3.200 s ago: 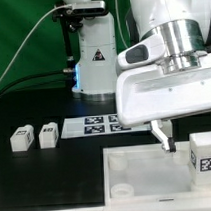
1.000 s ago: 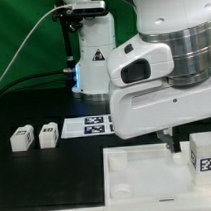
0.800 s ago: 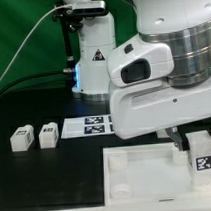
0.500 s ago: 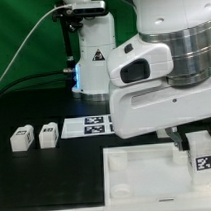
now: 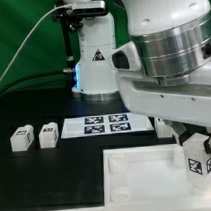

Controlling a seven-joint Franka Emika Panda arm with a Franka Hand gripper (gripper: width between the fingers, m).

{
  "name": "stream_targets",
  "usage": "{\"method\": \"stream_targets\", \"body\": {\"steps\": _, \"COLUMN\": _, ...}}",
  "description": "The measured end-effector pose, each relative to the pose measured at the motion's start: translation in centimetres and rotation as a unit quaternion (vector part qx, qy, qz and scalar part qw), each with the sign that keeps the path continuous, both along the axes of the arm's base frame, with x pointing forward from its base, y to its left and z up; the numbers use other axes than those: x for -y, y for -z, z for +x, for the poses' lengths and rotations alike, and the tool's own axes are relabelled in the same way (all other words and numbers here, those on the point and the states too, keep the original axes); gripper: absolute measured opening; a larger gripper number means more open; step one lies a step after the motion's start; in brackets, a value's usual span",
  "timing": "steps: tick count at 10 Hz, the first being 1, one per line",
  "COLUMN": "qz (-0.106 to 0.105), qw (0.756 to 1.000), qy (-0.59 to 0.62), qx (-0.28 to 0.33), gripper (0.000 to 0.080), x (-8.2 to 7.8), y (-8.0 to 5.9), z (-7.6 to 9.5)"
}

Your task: Assemble one leg

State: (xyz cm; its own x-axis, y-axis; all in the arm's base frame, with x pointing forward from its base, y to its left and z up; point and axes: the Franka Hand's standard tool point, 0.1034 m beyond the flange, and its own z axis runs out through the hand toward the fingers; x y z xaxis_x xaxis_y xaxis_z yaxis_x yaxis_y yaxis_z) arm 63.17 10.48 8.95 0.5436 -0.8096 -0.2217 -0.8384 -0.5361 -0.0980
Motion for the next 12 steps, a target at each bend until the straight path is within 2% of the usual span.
{"method": "stream_targets", "body": {"steps": 2, "qz": -0.006, "qw": 0.993, "qy": 0.114, "qx": -0.025, "gripper": 0.0291, "x": -0.5, "y": 0.0, "z": -0.1}}
{"method": "stream_targets", "body": {"steps": 5, "qz": -0.015, "qw": 0.967, "qy": 0.246, "qx": -0.057, "gripper": 0.0292, "x": -1.3, "y": 0.1, "z": -0.3}}
{"method": "stream_targets", "body": {"steps": 6, "qz": -0.014, "qw": 0.971, "qy": 0.232, "qx": -0.054, "gripper": 0.0405, "x": -1.3, "y": 0.1, "z": -0.3}}
{"method": "stream_targets", "body": {"steps": 7, "qz": -0.014, "qw": 0.974, "qy": 0.218, "qx": -0.051, "gripper": 0.0405, "x": -1.3, "y": 0.2, "z": -0.3}}
{"method": "stream_targets", "body": {"steps": 8, "qz": -0.016, "qw": 0.981, "qy": 0.187, "qx": -0.045, "gripper": 0.0541, "x": -1.5, "y": 0.2, "z": -0.4}}
{"method": "stream_targets", "body": {"steps": 9, "qz": -0.018, "qw": 0.995, "qy": 0.092, "qx": -0.029, "gripper": 0.0631, "x": -1.6, "y": 0.3, "z": -0.7}}
{"method": "stream_targets", "body": {"steps": 10, "qz": -0.02, "qw": 1.0, "qy": 0.01, "qx": -0.014, "gripper": 0.0631, "x": -1.5, "y": 0.3, "z": -0.8}}
{"method": "stream_targets", "body": {"steps": 11, "qz": -0.019, "qw": 1.0, "qy": -0.01, "qx": -0.009, "gripper": 0.0644, "x": -1.4, "y": 0.3, "z": -0.8}}
{"method": "stream_targets", "body": {"steps": 12, "qz": -0.015, "qw": 0.997, "qy": -0.08, "qx": 0.007, "gripper": 0.0649, "x": -1.4, "y": 0.4, "z": -0.8}}
